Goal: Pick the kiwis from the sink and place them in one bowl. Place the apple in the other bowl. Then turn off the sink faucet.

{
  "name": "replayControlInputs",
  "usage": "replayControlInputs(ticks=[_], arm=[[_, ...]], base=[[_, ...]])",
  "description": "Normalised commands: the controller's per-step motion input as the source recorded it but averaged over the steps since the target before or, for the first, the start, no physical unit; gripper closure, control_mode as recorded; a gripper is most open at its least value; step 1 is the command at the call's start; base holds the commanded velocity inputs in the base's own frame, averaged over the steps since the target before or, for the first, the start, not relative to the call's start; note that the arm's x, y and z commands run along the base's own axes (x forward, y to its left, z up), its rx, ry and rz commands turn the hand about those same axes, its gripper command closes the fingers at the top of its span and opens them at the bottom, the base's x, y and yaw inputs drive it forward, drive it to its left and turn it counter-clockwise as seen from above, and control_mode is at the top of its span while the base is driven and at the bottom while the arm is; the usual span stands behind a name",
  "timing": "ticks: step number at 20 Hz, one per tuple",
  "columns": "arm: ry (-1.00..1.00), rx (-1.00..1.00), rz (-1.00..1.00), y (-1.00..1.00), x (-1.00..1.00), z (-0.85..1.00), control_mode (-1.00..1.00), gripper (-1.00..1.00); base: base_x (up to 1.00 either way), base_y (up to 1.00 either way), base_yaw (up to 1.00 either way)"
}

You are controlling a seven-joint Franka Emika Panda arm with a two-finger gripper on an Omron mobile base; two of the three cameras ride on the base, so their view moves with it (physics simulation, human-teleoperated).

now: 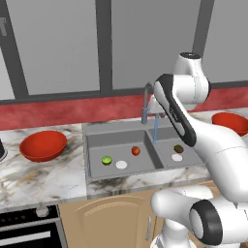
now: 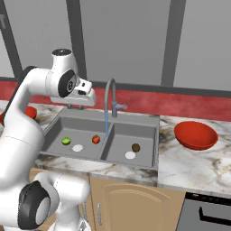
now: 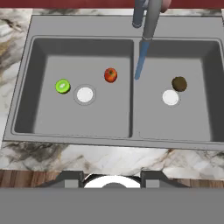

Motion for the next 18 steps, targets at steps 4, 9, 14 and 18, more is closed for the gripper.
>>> replayControlInputs(ticks=[4,9,14,18], arm=[[0.00,0.00,0.00,0.01,-0.04,-0.09,-1.00,-1.00],[0.08,0.00,0.00,0.20,-0.05,-0.29,-1.00,-1.00],[0.08,0.01,0.00,0.35,0.00,-0.35,-1.00,-1.00],[0.05,0.03,0.00,0.31,0.00,-0.39,-1.00,-1.00]], base=[[0.00,0.00,0.00],[0.00,0.00,0.00],[0.00,0.00,0.00],[0.00,0.00,0.00]])
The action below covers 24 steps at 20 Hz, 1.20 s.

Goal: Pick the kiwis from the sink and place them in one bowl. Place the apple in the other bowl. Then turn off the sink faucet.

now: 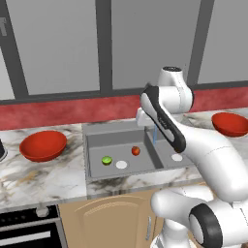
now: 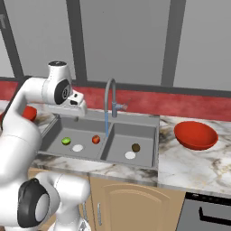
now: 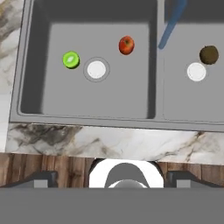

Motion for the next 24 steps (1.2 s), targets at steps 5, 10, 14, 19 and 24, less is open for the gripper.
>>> replayControlInputs(ticks=[5,10,14,19,24], arm=[[0.04,0.03,-0.01,0.33,0.00,-0.46,-1.00,-1.00],[0.05,0.00,-0.03,0.36,0.00,-0.52,-1.00,-1.00],[0.05,0.02,-0.01,0.28,0.05,-0.54,-1.00,-1.00],[0.00,0.05,0.00,0.17,0.23,-0.54,-1.00,-1.00],[0.00,0.09,0.00,0.07,0.36,-0.44,-1.00,-1.00]], base=[[0.00,0.00,0.00],[0.00,0.00,0.00],[0.00,0.00,0.00],[0.00,0.00,0.00],[0.00,0.00,0.00]])
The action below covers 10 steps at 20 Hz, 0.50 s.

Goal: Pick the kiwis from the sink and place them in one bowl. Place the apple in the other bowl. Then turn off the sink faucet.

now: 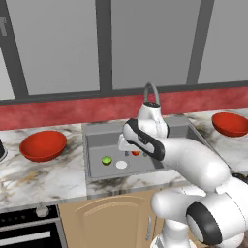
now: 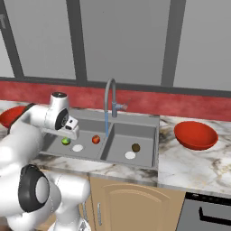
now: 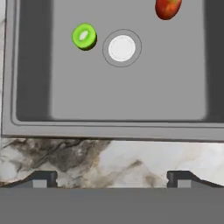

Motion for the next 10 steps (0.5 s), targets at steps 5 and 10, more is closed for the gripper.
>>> replayControlInputs(ticks=[5,10], arm=[[0.04,0.06,0.00,0.19,0.48,-0.30,-1.00,-1.00],[0.09,0.01,0.00,0.30,0.52,-0.23,-1.00,-1.00]], base=[[0.00,0.00,0.00],[0.00,0.00,0.00]])
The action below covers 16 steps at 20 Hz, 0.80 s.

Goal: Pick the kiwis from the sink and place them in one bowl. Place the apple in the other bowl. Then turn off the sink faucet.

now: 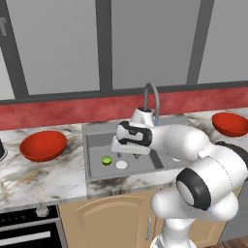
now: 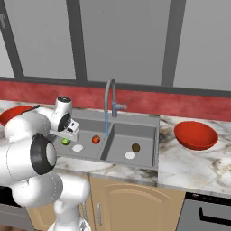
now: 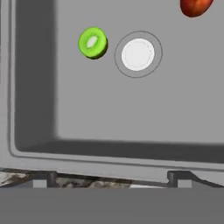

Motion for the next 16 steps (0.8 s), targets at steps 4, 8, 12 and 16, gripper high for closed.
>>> replayControlInputs(ticks=[4,8,12,16], arm=[[0.10,0.00,0.00,0.18,0.53,-0.35,-1.00,-1.00],[0.04,0.00,0.00,0.16,0.51,-0.26,-1.00,-1.00],[0.01,0.00,0.00,0.23,0.44,-0.26,-1.00,-1.00],[0.00,0.00,0.00,0.19,0.27,-0.35,-1.00,-1.00]], base=[[0.00,0.00,0.00],[0.00,0.00,0.00],[0.00,0.00,0.00],[0.00,0.00,0.00]])
